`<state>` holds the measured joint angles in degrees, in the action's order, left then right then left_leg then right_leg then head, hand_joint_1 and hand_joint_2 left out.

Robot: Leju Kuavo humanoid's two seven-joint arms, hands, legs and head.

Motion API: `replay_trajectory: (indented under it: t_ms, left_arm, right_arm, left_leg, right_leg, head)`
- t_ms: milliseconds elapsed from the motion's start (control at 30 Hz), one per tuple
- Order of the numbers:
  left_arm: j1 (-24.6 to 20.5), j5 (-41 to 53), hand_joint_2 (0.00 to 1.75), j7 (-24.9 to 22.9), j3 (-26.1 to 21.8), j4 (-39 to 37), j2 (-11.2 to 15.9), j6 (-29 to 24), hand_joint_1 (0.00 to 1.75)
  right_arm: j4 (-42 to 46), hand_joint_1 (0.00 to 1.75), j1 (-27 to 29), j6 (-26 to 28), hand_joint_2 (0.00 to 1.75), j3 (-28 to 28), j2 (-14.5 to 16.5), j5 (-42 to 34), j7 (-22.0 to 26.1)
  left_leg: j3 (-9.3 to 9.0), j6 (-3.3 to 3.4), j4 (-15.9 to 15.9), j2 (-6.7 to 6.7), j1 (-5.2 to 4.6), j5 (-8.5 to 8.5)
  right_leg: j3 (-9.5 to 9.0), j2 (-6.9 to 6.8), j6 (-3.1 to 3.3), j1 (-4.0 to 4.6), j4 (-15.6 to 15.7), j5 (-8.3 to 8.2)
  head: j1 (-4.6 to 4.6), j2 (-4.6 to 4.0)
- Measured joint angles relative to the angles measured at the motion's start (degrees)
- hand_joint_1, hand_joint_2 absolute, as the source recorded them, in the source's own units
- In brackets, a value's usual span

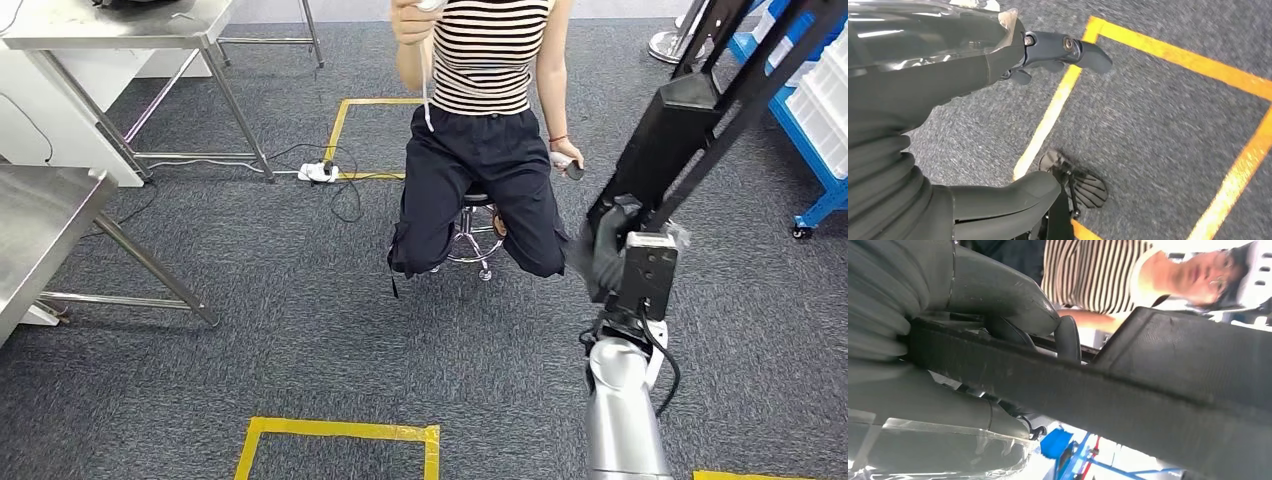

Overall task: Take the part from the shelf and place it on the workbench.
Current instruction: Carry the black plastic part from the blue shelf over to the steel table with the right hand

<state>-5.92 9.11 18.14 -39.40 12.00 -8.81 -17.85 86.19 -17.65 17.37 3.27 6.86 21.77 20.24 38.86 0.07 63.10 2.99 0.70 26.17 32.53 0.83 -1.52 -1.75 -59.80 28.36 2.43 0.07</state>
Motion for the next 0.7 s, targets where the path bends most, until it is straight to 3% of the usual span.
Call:
replay_trajectory:
  t_ms: [67,133,167,200,267,333,400,467,533,600,633,667,700]
  left_arm:
    - [-0.2,0.1,1.75,0.0,0.0,0.0,0.0,0.0,0.00]
    - [-0.2,0.2,1.75,0.0,0.0,0.0,0.0,0.2,0.00]
    - [-0.1,0.3,1.75,0.0,0.0,0.0,0.0,0.2,0.00]
    - [-0.1,0.3,1.75,0.0,0.0,0.0,0.0,0.3,0.00]
    - [-0.4,0.5,1.75,0.0,0.0,0.0,0.1,0.3,0.00]
    - [-0.7,0.6,1.75,0.0,0.0,0.0,0.2,0.3,0.00]
    - [-0.9,0.5,1.75,0.0,0.0,0.0,0.2,0.4,0.00]
    - [-0.9,0.4,1.75,-0.1,0.0,0.1,0.1,0.6,0.00]
    - [-1.3,0.4,1.75,-0.3,0.0,0.0,-0.1,0.9,0.00]
    - [-1.5,0.8,1.75,-0.8,0.0,0.0,-0.4,1.0,0.00]
    - [-1.5,1.2,1.75,-1.1,0.0,0.0,-0.6,1.0,0.00]
    - [-1.5,1.4,1.75,-1.4,0.1,0.0,-0.7,0.9,0.00]
    - [-1.4,1.5,1.75,-1.6,0.1,0.0,-0.8,0.7,0.00]
  right_arm:
    - [-0.2,1.75,-0.3,0.0,1.75,0.0,0.0,0.0,-0.1]
    - [-0.4,1.75,-0.3,0.0,1.75,0.0,0.0,0.0,-0.2]
    - [-0.4,1.75,-0.4,0.0,1.75,0.1,0.0,0.0,-0.4]
    - [-0.5,1.75,-0.4,0.0,1.75,0.1,0.0,0.0,-0.5]
    - [-0.5,1.75,-0.7,0.0,1.75,0.2,0.0,0.1,-0.6]
    - [-0.5,1.75,-0.9,0.0,1.75,0.2,0.0,0.0,-0.7]
    - [-0.5,1.75,-1.0,-0.1,1.75,0.3,0.0,0.1,-0.8]
    - [-0.4,1.75,-1.1,-0.1,1.75,0.4,0.0,0.1,-0.9]
    - [-0.4,1.75,-1.2,-0.1,1.75,0.4,-0.2,0.1,-0.9]
    - [-0.4,1.75,-0.9,-0.1,1.75,0.3,-0.5,0.2,-1.0]
    - [-0.4,1.75,-0.8,-0.1,1.75,0.3,-0.7,0.2,-1.1]
    - [-0.4,1.75,-0.7,-0.1,1.75,0.3,-0.8,0.2,-1.2]
    - [-0.3,1.75,-0.7,-0.1,1.75,0.2,-0.9,0.2,-1.2]
  left_leg:
    - [3.94,-0.04,7.6,-2.39,-0.08,3.42]
    - [6.32,0.38,11.9,-2.82,-0.17,4.44]
    - [5.85,0.79,10.9,-2.88,-0.34,3.40]
    - [4.21,1.34,7.9,-3.19,-0.67,1.62]
    - [-0.07,2.63,0.2,-5.32,-1.82,-1.30]
    - [-2.05,3.43,-3.5,-6.74,-2.79,-1.94]
    - [-2.43,3.73,-4.5,-5.77,-2.85,-2.13]
    - [-3.58,3.83,-6.1,-4.63,-2.39,-2.86]
    - [-4.38,3.87,-7.2,-3.40,-1.95,-3.36]
    - [-4.40,3.92,-7.2,-1.82,-1.74,-3.40]
    - [-4.39,3.85,-7.1,-1.00,-1.65,-3.36]
    - [-4.39,3.68,-6.9,-0.18,-1.48,-3.28]
    - [-4.38,3.40,-6.7,0.61,-1.23,-3.13]
  right_leg:
    - [-0.01,-1.33,0.46,0.57,0.0,0.14]
    - [-0.05,-2.71,0.75,1.10,0.0,0.33]
    - [-0.13,-3.31,0.89,1.31,0.0,0.43]
    - [-0.27,-3.90,1.04,1.47,0.0,0.54]
    - [-0.58,-4.96,1.24,1.69,0.1,0.79]
    - [-0.73,-5.96,1.13,1.78,0.2,0.99]
    - [-0.96,-6.92,0.88,1.86,0.6,1.15]
    - [-0.79,-5.50,0.70,1.86,-0.4,1.85]
    - [1.69,-2.50,0.70,1.60,-5.7,3.93]
    - [5.61,-1.19,0.44,1.20,-12.7,6.05]
    - [6.74,-1.06,-0.01,0.95,-14.3,6.14]
    - [6.80,-1.00,-0.69,0.68,-13.6,5.30]
    - [5.71,-0.79,-1.54,0.36,-10.8,3.66]
  head:
    - [0.42,0.00]
    - [0.47,0.01]
    - [0.48,0.00]
    - [0.48,0.01]
    - [0.47,0.00]
    - [0.48,0.00]
    - [0.54,0.01]
    - [0.47,0.01]
    - [0.22,0.00]
    - [0.00,0.00]
    - [-0.06,0.01]
    - [-0.08,0.01]
    - [-0.11,0.01]
